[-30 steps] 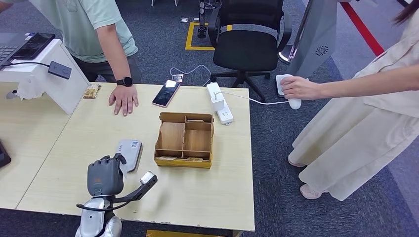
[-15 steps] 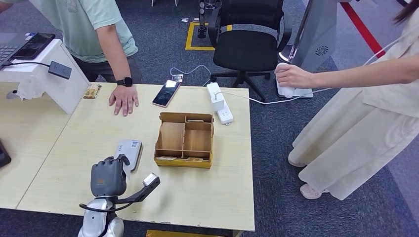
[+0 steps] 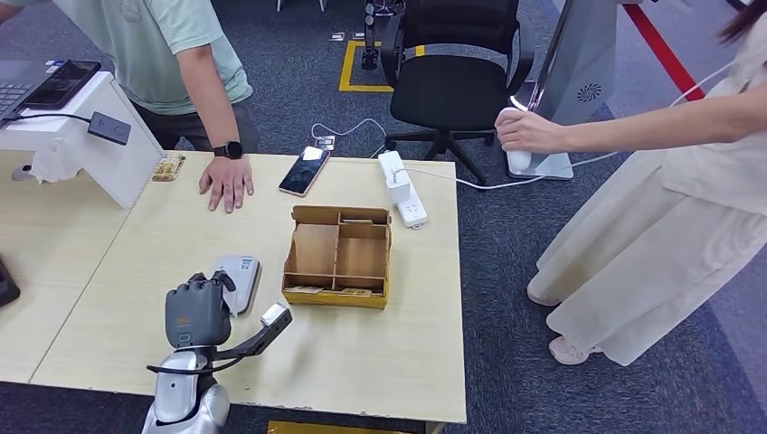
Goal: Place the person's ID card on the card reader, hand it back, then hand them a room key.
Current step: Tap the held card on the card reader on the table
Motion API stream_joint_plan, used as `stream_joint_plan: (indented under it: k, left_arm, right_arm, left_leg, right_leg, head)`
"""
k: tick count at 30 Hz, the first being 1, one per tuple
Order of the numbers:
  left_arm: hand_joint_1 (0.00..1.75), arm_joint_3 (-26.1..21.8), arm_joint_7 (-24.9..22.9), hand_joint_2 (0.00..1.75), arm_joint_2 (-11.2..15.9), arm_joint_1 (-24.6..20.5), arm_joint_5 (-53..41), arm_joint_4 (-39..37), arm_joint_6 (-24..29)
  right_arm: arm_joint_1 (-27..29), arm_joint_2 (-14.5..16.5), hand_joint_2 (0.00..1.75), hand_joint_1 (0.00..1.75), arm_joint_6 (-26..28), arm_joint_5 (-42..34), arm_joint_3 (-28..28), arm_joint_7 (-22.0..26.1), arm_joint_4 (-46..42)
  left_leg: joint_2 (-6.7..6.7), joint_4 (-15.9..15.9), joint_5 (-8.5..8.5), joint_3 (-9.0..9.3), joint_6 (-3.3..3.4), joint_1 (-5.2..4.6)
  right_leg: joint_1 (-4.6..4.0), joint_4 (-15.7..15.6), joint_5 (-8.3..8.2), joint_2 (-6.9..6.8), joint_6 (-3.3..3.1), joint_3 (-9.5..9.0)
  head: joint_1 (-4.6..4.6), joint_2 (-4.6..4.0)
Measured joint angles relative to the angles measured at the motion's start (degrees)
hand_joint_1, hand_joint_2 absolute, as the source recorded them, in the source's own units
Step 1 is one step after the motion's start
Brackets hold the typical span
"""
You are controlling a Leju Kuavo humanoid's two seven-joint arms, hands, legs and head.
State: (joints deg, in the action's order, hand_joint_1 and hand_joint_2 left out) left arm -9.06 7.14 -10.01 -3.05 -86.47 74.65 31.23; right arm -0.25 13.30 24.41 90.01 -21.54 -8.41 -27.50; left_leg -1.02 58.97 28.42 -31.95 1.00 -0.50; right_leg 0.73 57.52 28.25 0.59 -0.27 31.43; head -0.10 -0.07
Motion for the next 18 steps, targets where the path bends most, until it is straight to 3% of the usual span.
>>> stream_joint_plan:
  k: [4, 12, 16, 18]
  left_arm:
    - [1.5, 0.5, -1.58, 1.75, 0.5, -0.41, 0.0, -0.31, 0.01]
    - [1.56, 1.23, -2.39, 1.75, 1.07, -1.0, 0.0, -0.79, -0.04]
    - [1.74, 1.64, -2.49, 1.75, 1.3, -1.09, 0.0, -0.92, -0.04]
    - [1.75, 1.79, -2.52, 1.75, 1.37, -1.11, 0.0, -1.09, -0.1]
  right_arm:
    - [0.0, 0.0, 0.0, 0.0, -0.02, 0.0, 0.16, 0.0, 0.0]
    - [0.0, 0.01, 0.0, 0.0, -0.02, 0.0, 0.18, 0.0, 0.0]
    - [0.0, 0.01, 0.0, 0.0, -0.02, 0.0, 0.18, 0.0, 0.0]
    - [0.0, 0.01, 0.0, 0.0, -0.02, 0.0, 0.18, 0.02, -0.01]
  left_leg:
    - [0.0, 0.0, 0.0, 0.0, 0.0, 0.0]
    - [0.0, 0.0, 0.0, 0.0, 0.0, 0.0]
    - [0.0, 0.0, 0.0, 0.0, 0.0, 0.0]
    - [0.0, 0.0, 0.0, 0.0, 0.0, 0.0]
  right_leg:
    - [0.0, 0.0, 0.0, 0.0, 0.0, 0.0]
    - [0.0, 0.0, 0.0, 0.01, 0.0, 0.0]
    - [0.0, 0.0, 0.0, 0.01, 0.0, 0.0]
    - [0.0, 0.0, 0.0, 0.01, 0.0, 0.0]
  head:
    - [-0.01, 0.0]
    - [0.0, 0.01]
    - [-0.01, 0.0]
    - [-0.01, 0.01]
